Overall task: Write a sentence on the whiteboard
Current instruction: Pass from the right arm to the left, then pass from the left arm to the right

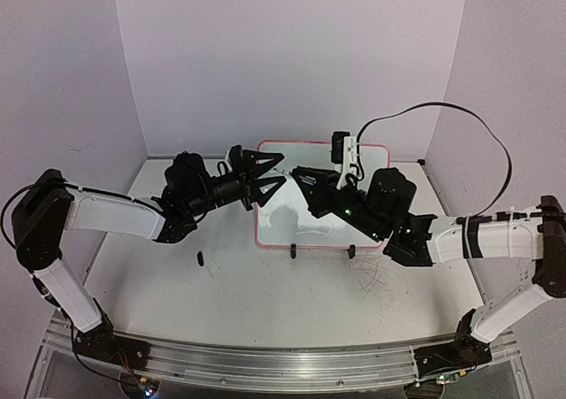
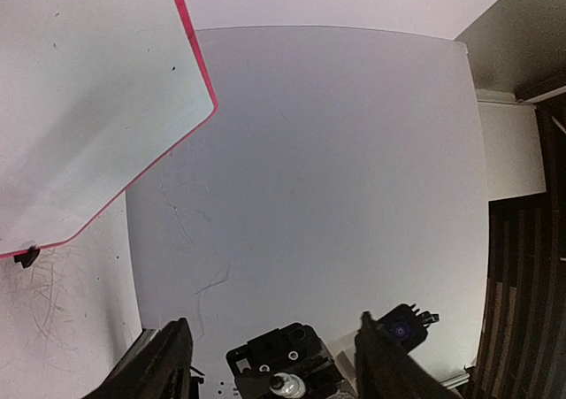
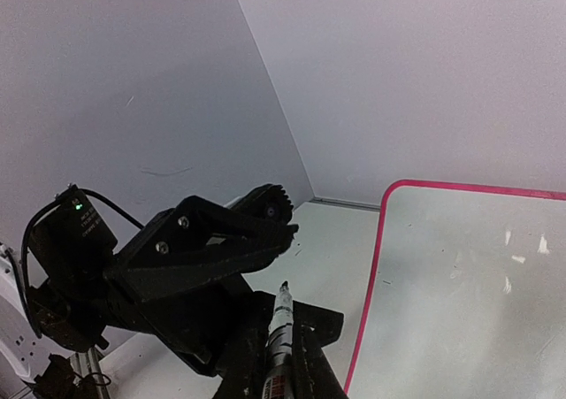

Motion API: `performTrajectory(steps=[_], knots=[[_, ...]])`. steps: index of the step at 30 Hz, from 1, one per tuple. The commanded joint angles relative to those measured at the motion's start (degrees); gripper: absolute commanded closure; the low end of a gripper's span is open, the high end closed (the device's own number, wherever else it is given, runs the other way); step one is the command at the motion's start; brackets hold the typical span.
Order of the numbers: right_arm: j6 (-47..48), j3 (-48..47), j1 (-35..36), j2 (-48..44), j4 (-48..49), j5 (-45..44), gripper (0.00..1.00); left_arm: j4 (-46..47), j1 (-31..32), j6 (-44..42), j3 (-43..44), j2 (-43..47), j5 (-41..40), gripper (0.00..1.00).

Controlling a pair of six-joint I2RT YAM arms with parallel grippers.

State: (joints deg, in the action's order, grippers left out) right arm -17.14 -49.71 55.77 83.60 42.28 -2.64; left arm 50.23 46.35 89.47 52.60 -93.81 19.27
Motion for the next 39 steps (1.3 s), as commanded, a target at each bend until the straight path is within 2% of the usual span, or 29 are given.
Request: performTrajectory(steps=[1, 6, 14, 20, 28, 32, 36, 39], knots=[[-0.6, -1.9, 0.2, 1.7, 4.7, -2.2, 1.0, 4.8, 0.6, 1.8, 0.5, -0.8, -0.5, 0.45], [0.1, -3.0, 0.6, 3.3, 4.0, -1.7, 1.0, 5.4, 0.7, 1.7, 1.0, -1.2, -1.0, 0.64], [-0.3, -4.6, 1.2, 4.7, 1.2, -3.2, 1.0, 6.7, 0.8, 1.6, 0.7, -1.3, -1.2, 0.89], [-2.2, -6.6, 1.3, 5.3, -2.8, -3.5, 0.92, 7.0, 0.8, 0.6, 0.4, -1.0, -1.5, 0.99], [-3.0, -6.8, 1.3, 4.6, -4.5, -2.5, 0.79, 7.0, 0.8, -0.5, -0.5, -0.5, -2.1, 1.0], [-3.0, -7.1, 1.3, 4.8, -4.7, -2.0, 0.79, 7.1, 0.8, -0.8, -0.3, -0.5, -2.0, 1.0], [-3.0, -7.9, 1.2, 5.2, -4.7, -1.6, 0.86, 7.0, 0.8, -0.9, -0.3, -0.6, -1.8, 1.0], [-2.9, -8.4, 1.2, 5.5, -4.6, -1.6, 0.85, 7.1, 0.8, -0.8, -0.3, -0.8, -1.5, 1.0]])
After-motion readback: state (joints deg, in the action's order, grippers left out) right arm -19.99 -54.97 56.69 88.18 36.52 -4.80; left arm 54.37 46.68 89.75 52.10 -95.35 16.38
